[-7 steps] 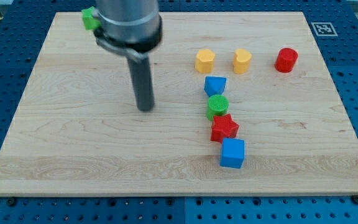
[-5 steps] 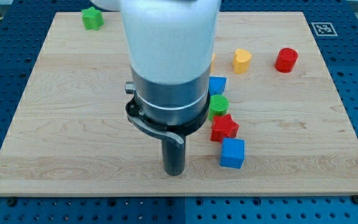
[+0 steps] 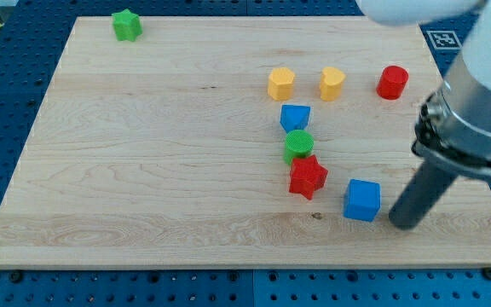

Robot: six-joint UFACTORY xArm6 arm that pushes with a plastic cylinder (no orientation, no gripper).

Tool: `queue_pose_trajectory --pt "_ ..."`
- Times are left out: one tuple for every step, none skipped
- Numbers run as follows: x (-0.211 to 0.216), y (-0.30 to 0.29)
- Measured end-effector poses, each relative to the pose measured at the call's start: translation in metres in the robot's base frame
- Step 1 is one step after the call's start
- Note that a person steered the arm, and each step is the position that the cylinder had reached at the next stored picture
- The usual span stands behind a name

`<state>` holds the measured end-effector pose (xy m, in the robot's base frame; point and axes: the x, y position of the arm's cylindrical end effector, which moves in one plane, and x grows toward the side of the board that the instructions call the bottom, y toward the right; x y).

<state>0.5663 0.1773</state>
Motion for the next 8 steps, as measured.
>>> queue_pose_trajectory --pt "-0.018 0.002" --pt "-0.018 -0.011" --pt "-0.014 -0.04" --pt "-0.011 -0.067" --pt "-0.01 -0.079" --pt "0.002 -0.059" --pt "0.013 -0.063" --pt "0.013 -0.111"
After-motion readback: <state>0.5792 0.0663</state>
